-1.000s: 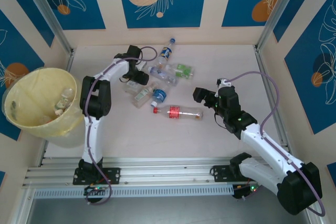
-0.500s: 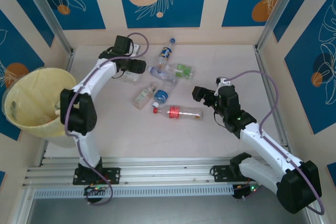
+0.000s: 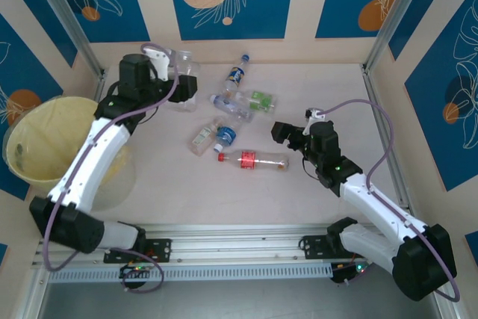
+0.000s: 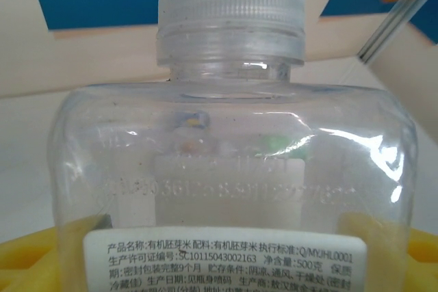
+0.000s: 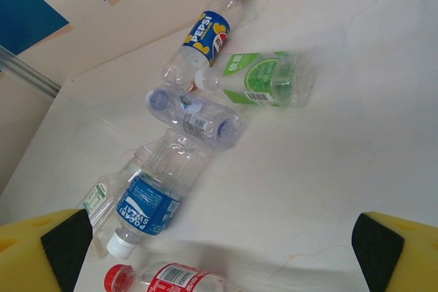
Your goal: Put the plastic bottles in the bin
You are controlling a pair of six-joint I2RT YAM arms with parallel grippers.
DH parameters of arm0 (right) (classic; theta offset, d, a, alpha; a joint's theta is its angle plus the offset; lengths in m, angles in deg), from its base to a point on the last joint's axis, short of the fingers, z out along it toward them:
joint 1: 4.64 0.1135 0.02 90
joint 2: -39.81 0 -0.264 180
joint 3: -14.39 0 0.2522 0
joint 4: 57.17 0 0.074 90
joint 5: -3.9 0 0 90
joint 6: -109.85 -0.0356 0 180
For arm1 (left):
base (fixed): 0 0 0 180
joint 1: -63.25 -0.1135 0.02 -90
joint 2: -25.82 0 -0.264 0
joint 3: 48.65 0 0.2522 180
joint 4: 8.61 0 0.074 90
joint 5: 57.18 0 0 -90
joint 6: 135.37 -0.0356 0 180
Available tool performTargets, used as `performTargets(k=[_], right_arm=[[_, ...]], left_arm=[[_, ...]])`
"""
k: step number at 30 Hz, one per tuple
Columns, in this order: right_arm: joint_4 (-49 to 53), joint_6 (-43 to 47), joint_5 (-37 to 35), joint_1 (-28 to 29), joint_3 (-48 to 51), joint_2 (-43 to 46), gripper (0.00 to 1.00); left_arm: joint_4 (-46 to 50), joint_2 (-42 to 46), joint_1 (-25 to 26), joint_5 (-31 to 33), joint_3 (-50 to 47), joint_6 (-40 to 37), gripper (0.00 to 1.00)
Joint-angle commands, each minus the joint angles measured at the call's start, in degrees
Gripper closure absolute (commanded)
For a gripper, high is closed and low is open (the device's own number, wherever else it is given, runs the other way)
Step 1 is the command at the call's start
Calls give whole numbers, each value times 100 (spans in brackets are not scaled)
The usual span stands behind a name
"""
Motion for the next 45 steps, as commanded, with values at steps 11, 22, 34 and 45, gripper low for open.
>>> performTargets(k=[11,22,34,45], right_arm=[[-600,177,463,19,13,-117,1],[-841,164,514,96,-76,-458,1],[-731,459,599,346,-456,-837,2],[-427,839,704,370,-965,-1175,2]], left_arm=[[431,1946,26,1051,-39,-205,100],[2298,2354,15,5315,505,-239,100],[3011,1741,-1872,5725,514,-36,100],[3398,1741,-2621,4710,156,26,43]])
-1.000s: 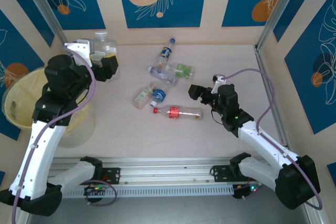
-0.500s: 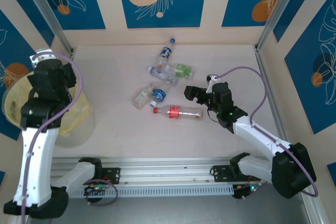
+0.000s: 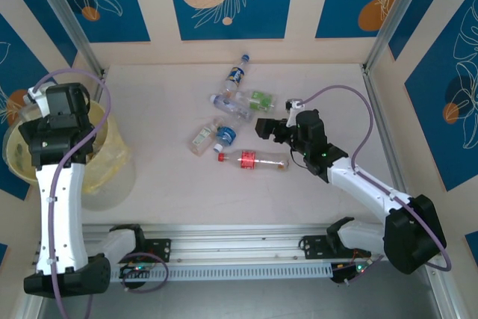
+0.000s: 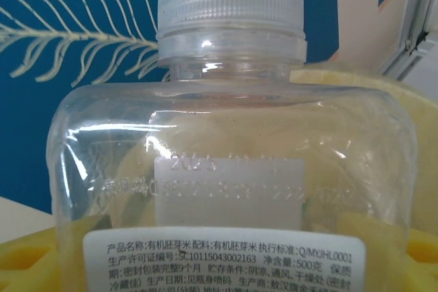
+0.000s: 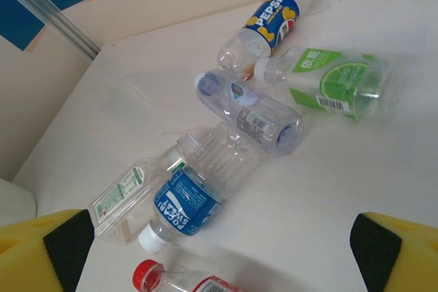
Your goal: Put the plastic bottles in the bin
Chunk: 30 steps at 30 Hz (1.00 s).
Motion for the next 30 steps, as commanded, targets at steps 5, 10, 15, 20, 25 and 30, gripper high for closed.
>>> performTargets(k=[5,10,15,20,25,30], right_arm=[[20,209,22,93,-171,36,2],[-20,177,-178,104,52,177,2],[-32,254,-299,93,86,253,2],[88,169,-320,85,40,162,2],[334,-134,-560,85,10,81,2],[565,-374,-783,66,-38,41,2]], left_arm=[[276,-240,-319,-1390,275,329,0],[30,-152,-330,-2213,484,464,0],[-138,-47,-328,-2571,438,473,0],[-696,143,-323,-4033,164,571,0],[-1104,138,-119,-5152,60,1016,0],[-1368,-60,1034,-4805,132,1016,0]])
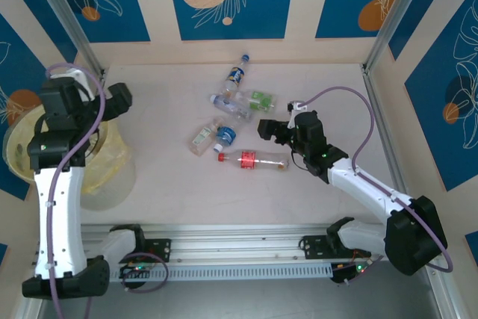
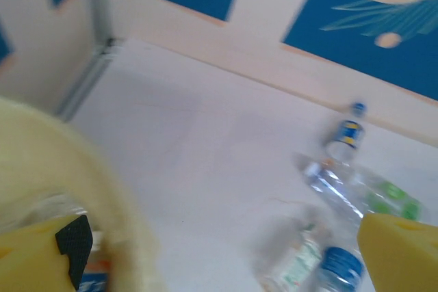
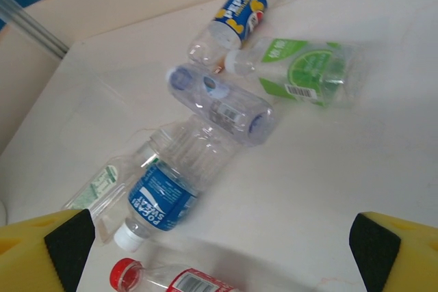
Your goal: Put the plastic bottles in the bin
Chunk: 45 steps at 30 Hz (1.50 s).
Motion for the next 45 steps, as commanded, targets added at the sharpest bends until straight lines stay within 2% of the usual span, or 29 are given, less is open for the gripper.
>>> performTargets(k=[1,10,15,27,30,35,41,45], right_arm=[[190,-216,-241,-1,-98,-24,2],[485,-198,-279,3,-216,-66,0],[668,-206,-427,1,-177,34,0],[791,-162,-554,-50,-5,393,0],[821,-179,-556,-50,-6,433,0],[844,-211,-537,-56,4,452,0],[909,-233,-530,-45,-5,475,0],[958,-234,-574,-50,20,525,0]], left_arm=[[-467,-132,810,-55,11,107,0],[-741,-1272,2423,316,203,-121,0],[-567,-2039,2934,539,451,-434,0],[-377,-3652,2980,265,455,-1199,0],[172,-4188,2982,88,729,-1421,0],[358,-4864,2959,358,803,-1795,0],[226,-5529,2949,662,918,-2211,7],[50,-5741,2880,543,882,-2392,15]])
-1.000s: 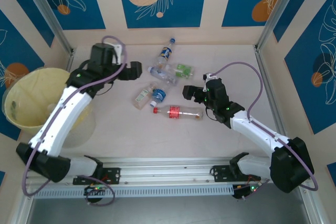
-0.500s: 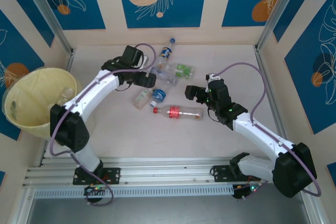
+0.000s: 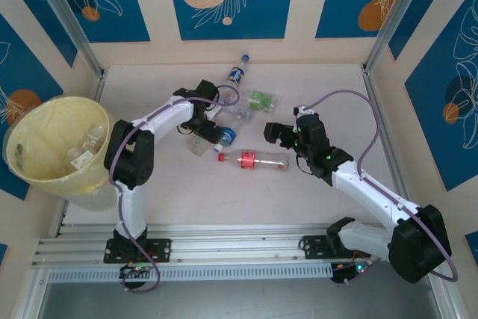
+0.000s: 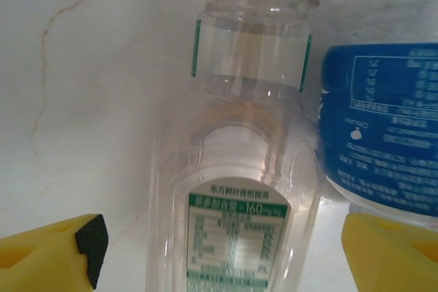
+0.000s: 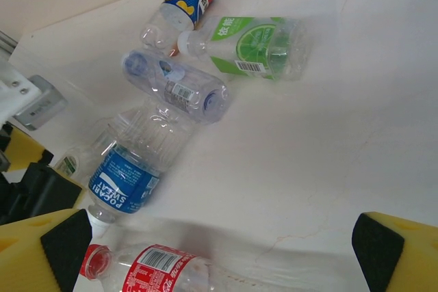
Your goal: Put the plastic bottles in the bin
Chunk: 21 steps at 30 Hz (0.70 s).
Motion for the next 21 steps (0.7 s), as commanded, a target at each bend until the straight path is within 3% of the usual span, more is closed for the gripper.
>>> performTargets(k=[1,13,21], right_arm=[[60,-67,-134,-30,54,180,0],[62,-78,-117,-43,66,185,0],[71,-48,-161,-43,87,214,0]], left_arm=[[-60,-146,-81,22,171,-342,18],[-494,-652,-167,45,202,-609,32],[-850,-335,-266,164,-124,-457,49]])
